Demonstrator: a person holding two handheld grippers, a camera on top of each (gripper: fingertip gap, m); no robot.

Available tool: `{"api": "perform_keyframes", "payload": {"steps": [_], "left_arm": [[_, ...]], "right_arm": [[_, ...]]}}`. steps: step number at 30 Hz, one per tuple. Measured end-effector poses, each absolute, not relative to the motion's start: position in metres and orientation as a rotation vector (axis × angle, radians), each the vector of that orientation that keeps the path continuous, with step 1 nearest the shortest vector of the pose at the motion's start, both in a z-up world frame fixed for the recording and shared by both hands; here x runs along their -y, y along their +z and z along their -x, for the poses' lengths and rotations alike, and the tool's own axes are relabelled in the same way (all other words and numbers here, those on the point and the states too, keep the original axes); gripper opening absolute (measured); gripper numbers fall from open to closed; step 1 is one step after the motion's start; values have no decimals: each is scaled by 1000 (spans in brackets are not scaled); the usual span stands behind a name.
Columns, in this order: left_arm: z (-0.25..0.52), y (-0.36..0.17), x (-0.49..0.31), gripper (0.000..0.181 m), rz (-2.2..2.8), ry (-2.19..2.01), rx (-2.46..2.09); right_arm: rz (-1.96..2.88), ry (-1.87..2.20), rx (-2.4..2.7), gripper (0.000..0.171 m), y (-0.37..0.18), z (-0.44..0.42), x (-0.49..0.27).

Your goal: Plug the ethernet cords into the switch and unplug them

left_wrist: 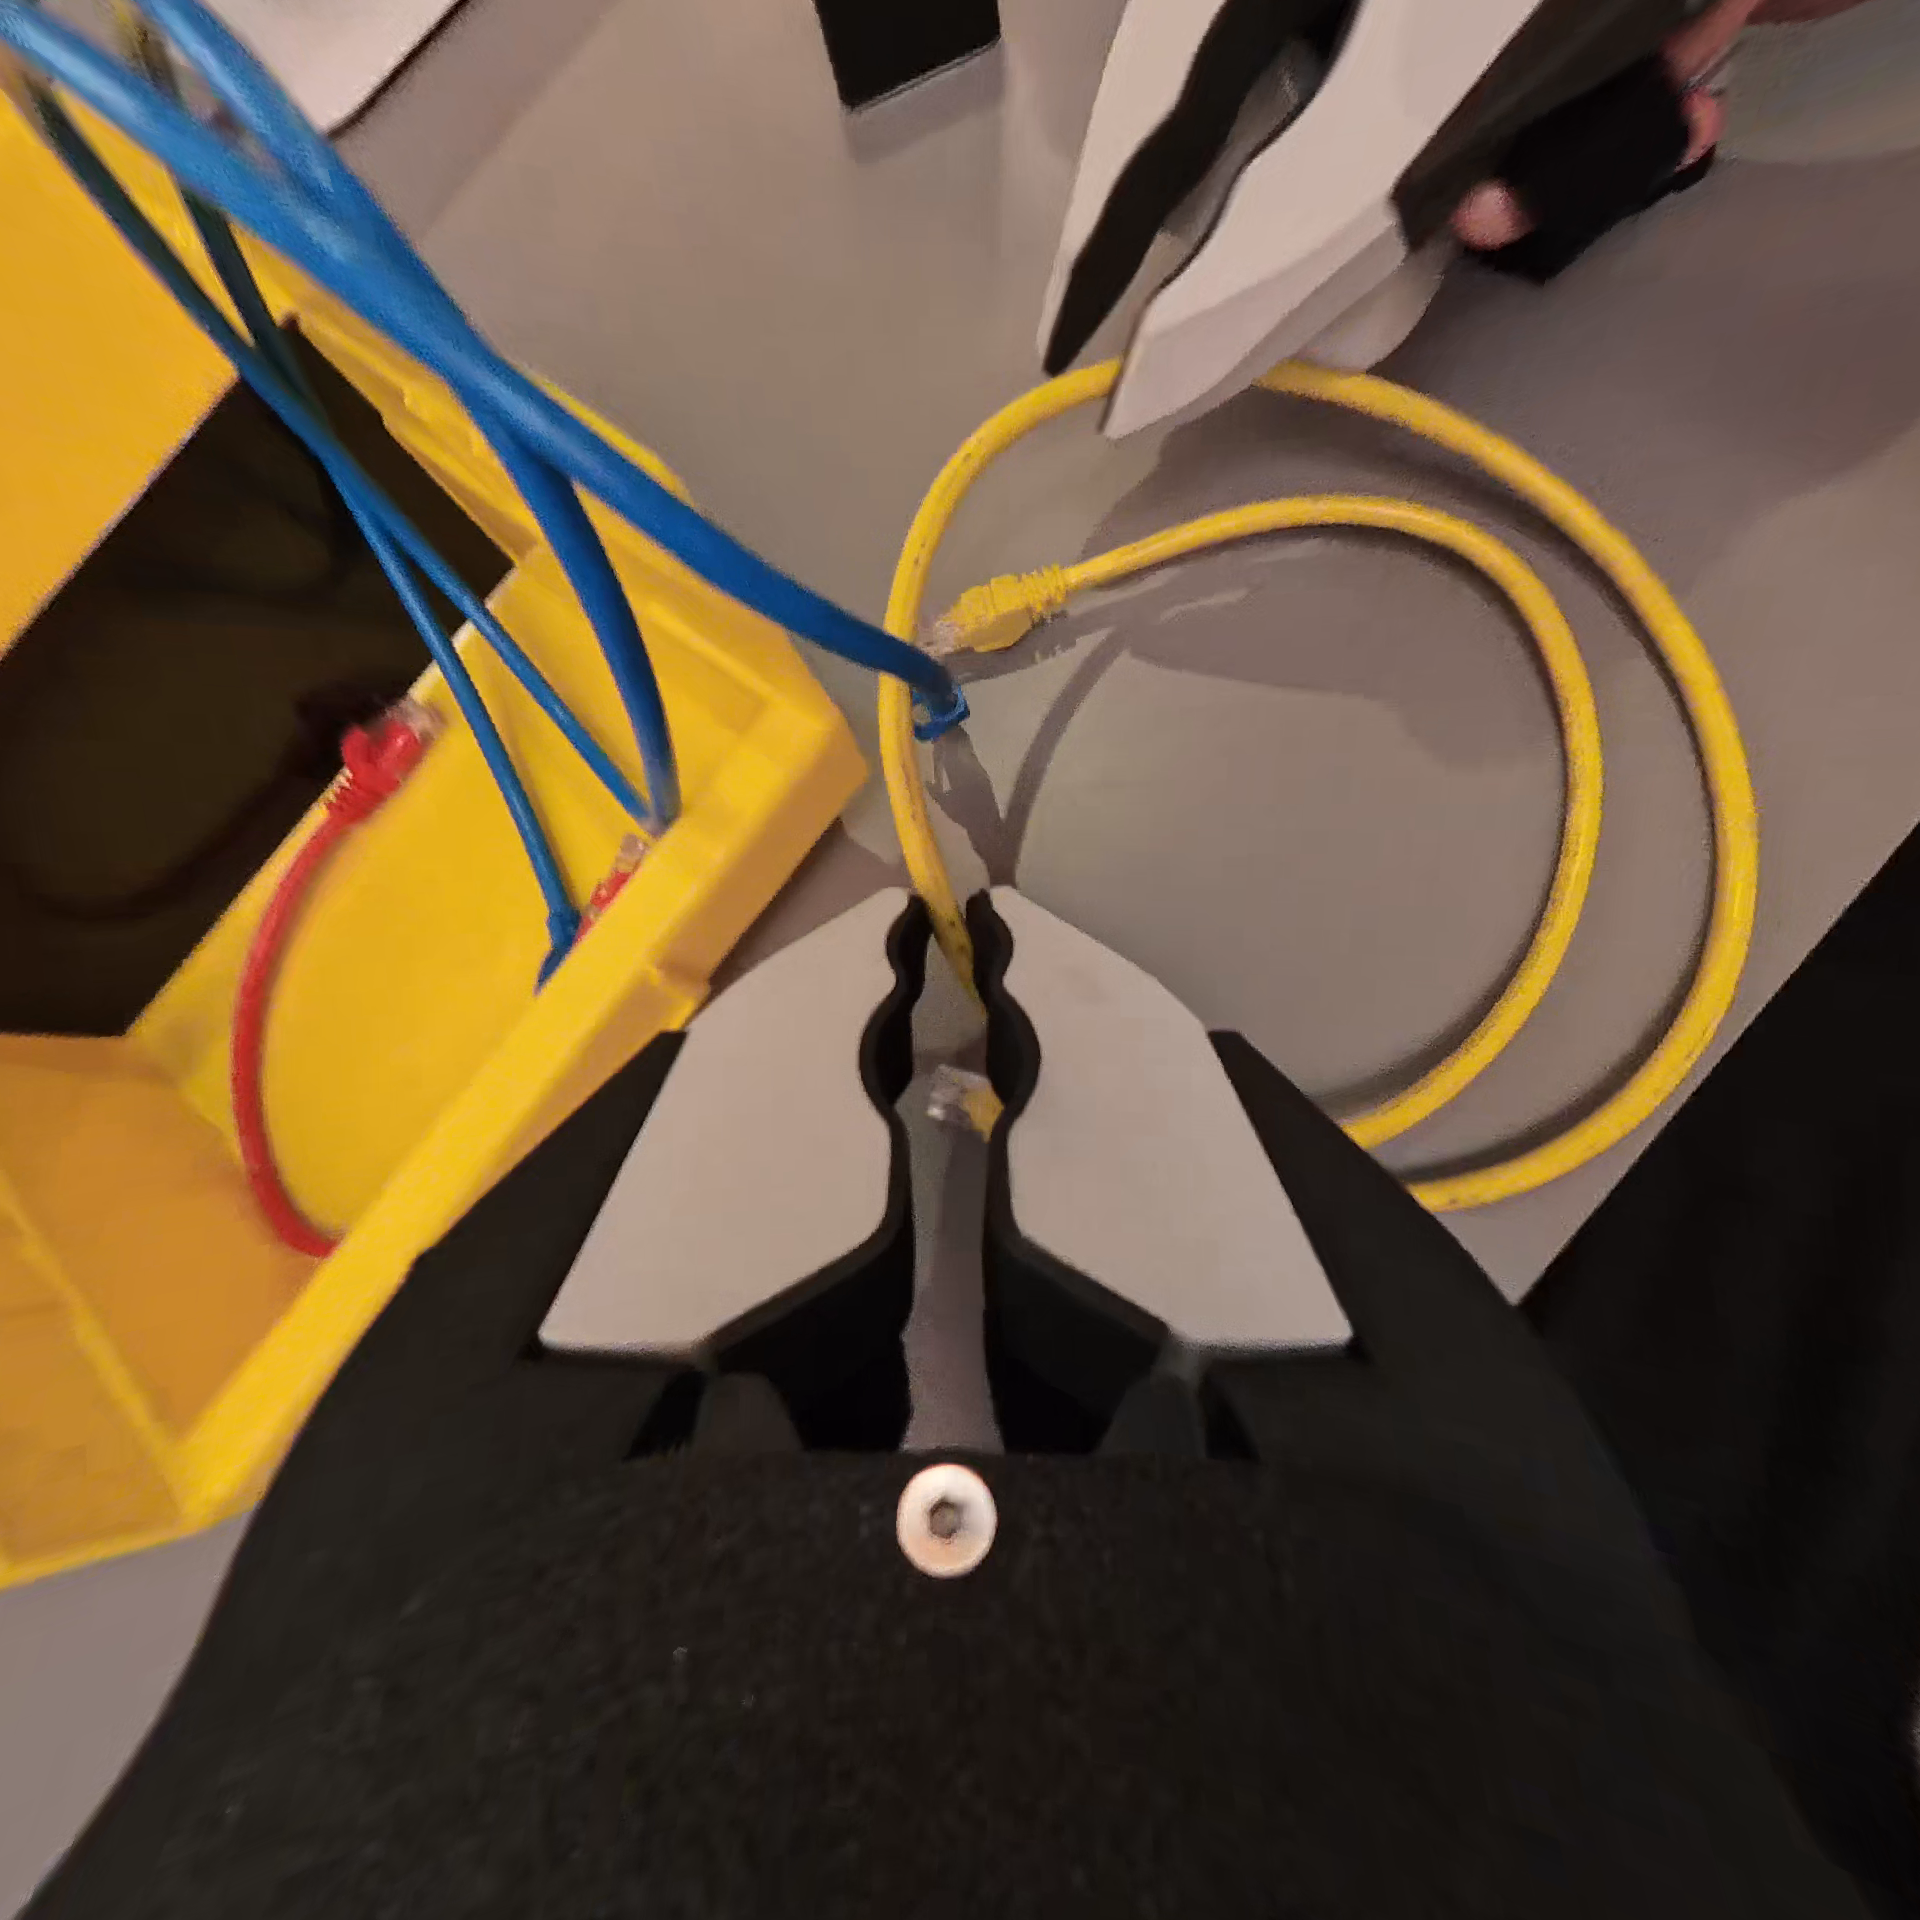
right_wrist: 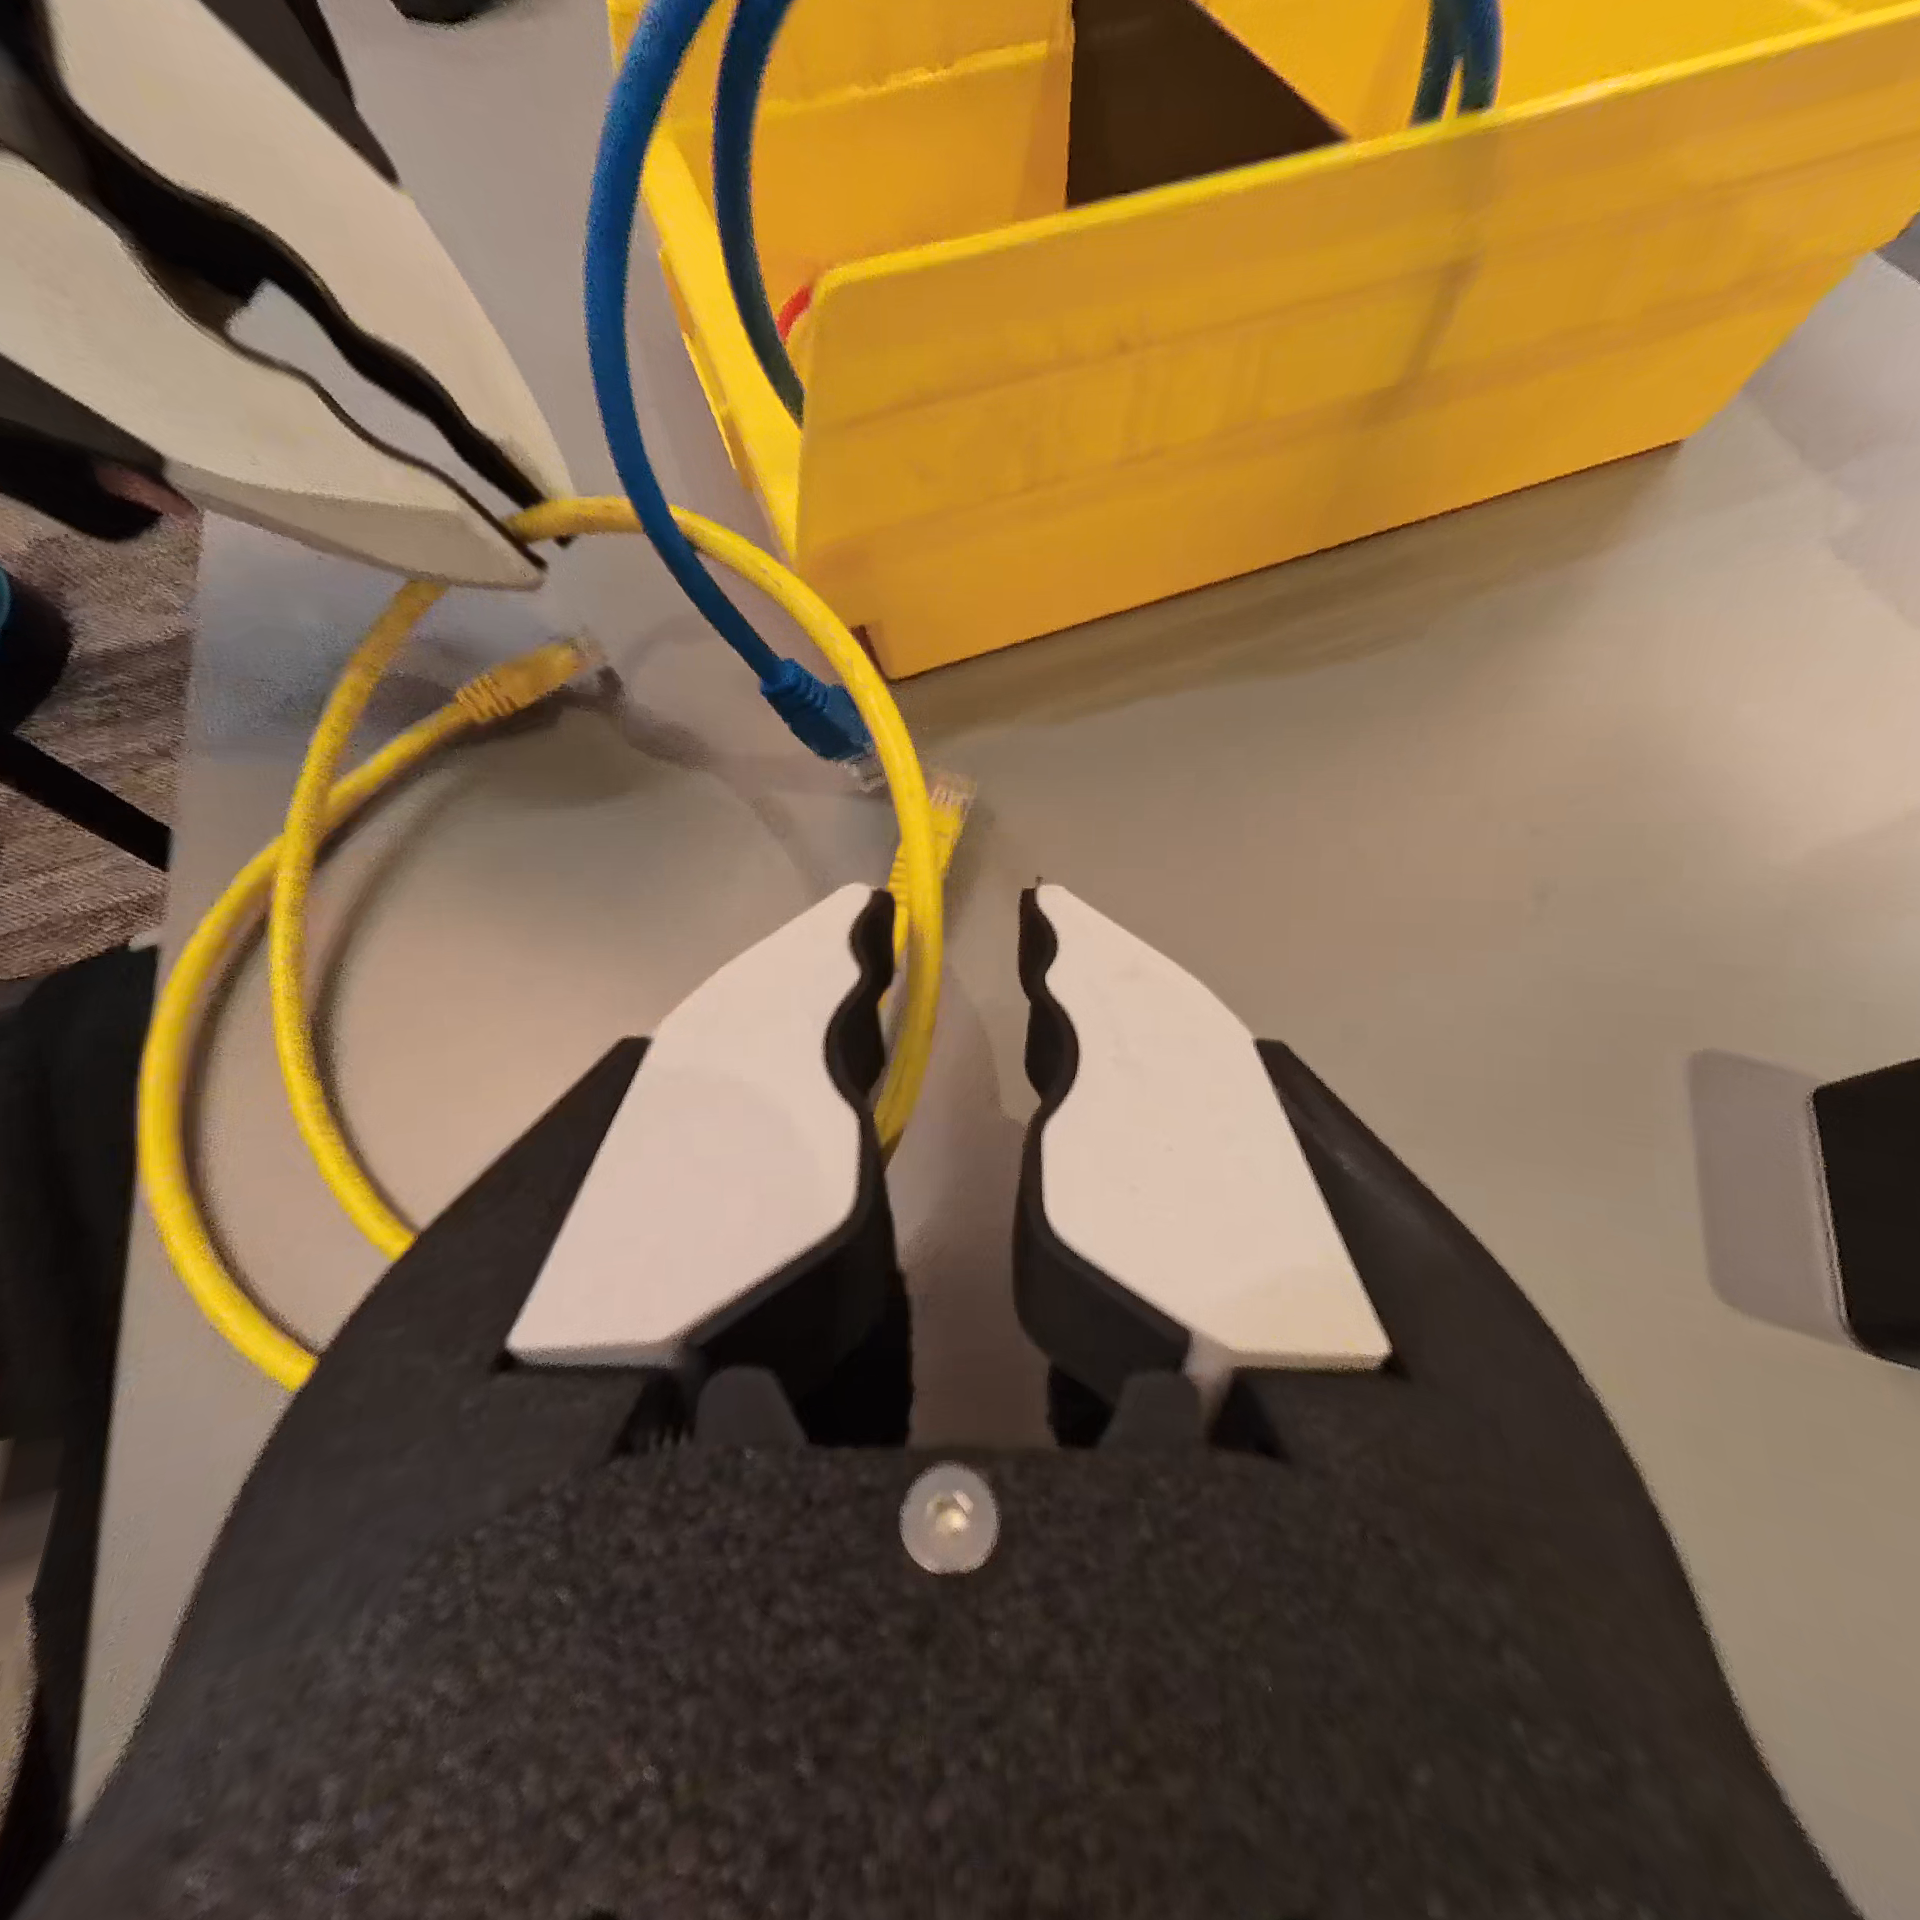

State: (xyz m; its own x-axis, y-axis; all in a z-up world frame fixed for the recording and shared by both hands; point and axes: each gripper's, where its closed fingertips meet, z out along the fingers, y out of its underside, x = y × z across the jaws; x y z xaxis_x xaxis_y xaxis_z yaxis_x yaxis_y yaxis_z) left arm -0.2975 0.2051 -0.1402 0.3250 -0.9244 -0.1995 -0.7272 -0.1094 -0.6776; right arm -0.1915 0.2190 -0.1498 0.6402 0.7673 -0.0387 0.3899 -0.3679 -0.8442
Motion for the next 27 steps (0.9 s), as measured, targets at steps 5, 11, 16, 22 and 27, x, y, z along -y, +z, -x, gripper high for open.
{"api": "perform_keyframes", "payload": {"steps": [5,11,16,22,27], "left_arm": [[289,-131,-217,9,1853,-325,-1468],[261,-102,-230,25,1866,-472,-1230],[262,-104,-246,8,1993,-556,-1080],[272,-81,-245,6,1966,-867,-935],[300,-45,-251,6,1864,-1089,-804]], "right_arm": [[2021,502,849,6,-149,183,-223],[1963,366,732,6,-119,170,-217],[1924,295,667,6,-107,158,-210],[1959,251,419,6,-102,104,-216],[1955,171,252,6,-93,62,-209]]}}
